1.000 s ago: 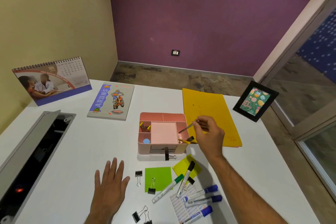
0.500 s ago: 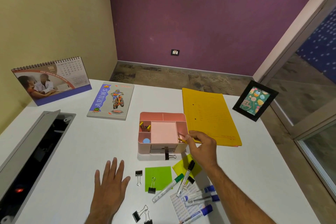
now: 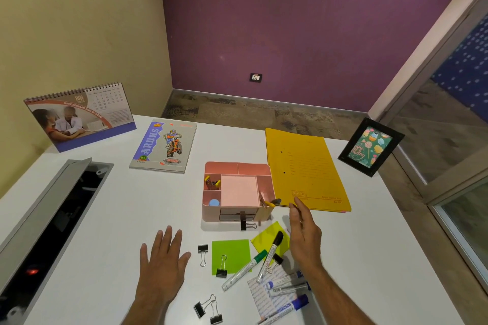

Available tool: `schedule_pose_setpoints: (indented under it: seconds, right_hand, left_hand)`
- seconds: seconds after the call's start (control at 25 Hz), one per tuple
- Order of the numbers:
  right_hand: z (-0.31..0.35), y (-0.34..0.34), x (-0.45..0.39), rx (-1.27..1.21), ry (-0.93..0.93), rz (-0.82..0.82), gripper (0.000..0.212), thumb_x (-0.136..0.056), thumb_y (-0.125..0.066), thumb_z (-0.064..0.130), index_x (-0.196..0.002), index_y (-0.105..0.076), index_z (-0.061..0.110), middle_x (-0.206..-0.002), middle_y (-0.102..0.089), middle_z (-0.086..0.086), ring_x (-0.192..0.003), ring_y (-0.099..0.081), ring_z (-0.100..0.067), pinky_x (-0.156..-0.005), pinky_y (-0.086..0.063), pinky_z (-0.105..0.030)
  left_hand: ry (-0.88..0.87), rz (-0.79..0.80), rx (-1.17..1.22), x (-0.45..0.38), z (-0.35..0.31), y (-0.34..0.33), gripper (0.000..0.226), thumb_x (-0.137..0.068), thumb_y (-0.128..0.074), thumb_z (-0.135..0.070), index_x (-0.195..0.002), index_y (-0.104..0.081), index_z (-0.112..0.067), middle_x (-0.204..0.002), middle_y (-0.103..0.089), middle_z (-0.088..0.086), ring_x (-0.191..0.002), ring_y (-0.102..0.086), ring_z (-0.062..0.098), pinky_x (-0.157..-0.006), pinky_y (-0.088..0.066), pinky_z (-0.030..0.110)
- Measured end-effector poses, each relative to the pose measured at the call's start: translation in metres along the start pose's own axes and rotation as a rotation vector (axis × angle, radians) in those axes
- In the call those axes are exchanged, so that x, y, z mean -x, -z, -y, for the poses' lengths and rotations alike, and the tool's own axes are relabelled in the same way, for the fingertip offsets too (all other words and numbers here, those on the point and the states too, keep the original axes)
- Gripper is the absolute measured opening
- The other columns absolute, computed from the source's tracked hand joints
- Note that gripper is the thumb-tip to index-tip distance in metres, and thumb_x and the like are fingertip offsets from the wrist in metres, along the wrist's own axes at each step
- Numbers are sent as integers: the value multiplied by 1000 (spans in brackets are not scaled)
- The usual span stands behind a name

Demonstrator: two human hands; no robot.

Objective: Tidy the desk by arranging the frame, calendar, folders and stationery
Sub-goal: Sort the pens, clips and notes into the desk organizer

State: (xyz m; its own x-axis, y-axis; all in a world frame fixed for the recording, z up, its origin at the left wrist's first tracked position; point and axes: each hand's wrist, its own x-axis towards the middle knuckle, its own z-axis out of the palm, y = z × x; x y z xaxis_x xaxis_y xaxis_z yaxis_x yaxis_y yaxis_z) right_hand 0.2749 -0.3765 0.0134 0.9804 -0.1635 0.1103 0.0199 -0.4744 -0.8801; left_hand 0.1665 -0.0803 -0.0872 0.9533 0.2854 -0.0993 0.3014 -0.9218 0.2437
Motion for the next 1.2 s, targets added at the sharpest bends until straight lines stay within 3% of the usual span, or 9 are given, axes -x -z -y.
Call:
schedule_pose_setpoints:
  seconds: [0.08, 0.16, 0.28, 0.36, 0.48, 0.6, 0.76, 1.0, 1.2]
  right_hand:
    - [-6, 3, 6, -21, -81, -30, 31, -97, -49, 41, -123, -60, 27, -98, -65, 19, -85, -64, -10, -77, -58, -38]
    - [-13, 3, 14, -35, -142, -48, 18, -96, -55, 31, -113, -61, 29, -98, -66, 14, -91, -65, -11, -77, -59, -35]
    - [-24, 2, 25, -19, -181, -55, 16, -92, -64, 19, -107, -65, 24, -101, -70, 1, -93, -67, -14, -78, -59, -33]
    - [-28, 0, 30, -4, -203, -53, 16, -89, -67, 16, -105, -67, 21, -98, -71, 1, -92, -67, -15, -80, -58, -33]
    - [-23, 0, 38, -16, -233, -65, 14, -89, -67, 14, -102, -68, 19, -94, -71, 1, -89, -68, -17, -72, -53, -22]
    - [-19, 2, 42, -24, -239, -77, 13, -89, -66, 12, -100, -69, 18, -90, -71, 1, -85, -67, -16, -65, -47, -13]
    - [-19, 7, 43, -51, -256, -66, 13, -89, -67, 14, -99, -69, 22, -91, -72, 3, -86, -68, -16, -68, -52, -19]
    - [-17, 14, 42, -149, -240, 34, 25, -79, -79, 20, -101, -68, 28, -89, -74, 5, -77, -69, -10, -68, -60, -32]
    - [8, 25, 29, -266, -136, 98, 32, -77, -77, 1, -94, -70, 27, -71, -70, 0, -58, -59, -10, -61, -57, -39]
  left_hand:
    - [79, 10, 93, -5, -10, 9, 59, -99, -20, -53, -144, -44, -24, -156, -35, 2, -146, -26, 23, -116, -17, 54]
    - [75, -52, 200, -7, -26, 19, 54, -94, -27, -55, -129, -56, -26, -138, -54, -1, -132, -43, 24, -108, -29, 49]
    - [-100, -161, 318, -3, -63, 28, 40, -85, -38, -60, -97, -65, -32, -94, -61, -14, -96, -53, 18, -84, -30, 34]
    - [-266, -76, 262, 3, -92, 29, 41, -85, -41, -64, -89, -65, -31, -84, -58, -17, -88, -48, 14, -79, -27, 32]
    - [-386, 130, 31, 12, -127, 32, 44, -83, -42, -62, -99, -63, -27, -98, -61, -8, -100, -45, 20, -87, -30, 39]
    - [-382, 209, -132, 18, -148, 29, 29, -90, -46, -42, -108, -57, -22, -112, -60, 1, -113, -42, 27, -95, -27, 44]
    - [-315, 188, -154, 21, -148, 26, 20, -93, -45, -29, -108, -56, -22, -111, -61, 2, -114, -43, 28, -91, -28, 44]
    - [-343, 15, 91, 21, -157, 25, 22, -88, -47, -46, -98, -60, -32, -94, -63, -12, -93, -53, 20, -79, -37, 39]
    - [-375, -56, 338, 19, -184, 38, 31, -91, -44, -55, -113, -55, -37, -105, -58, -19, -101, -49, 14, -81, -30, 31]
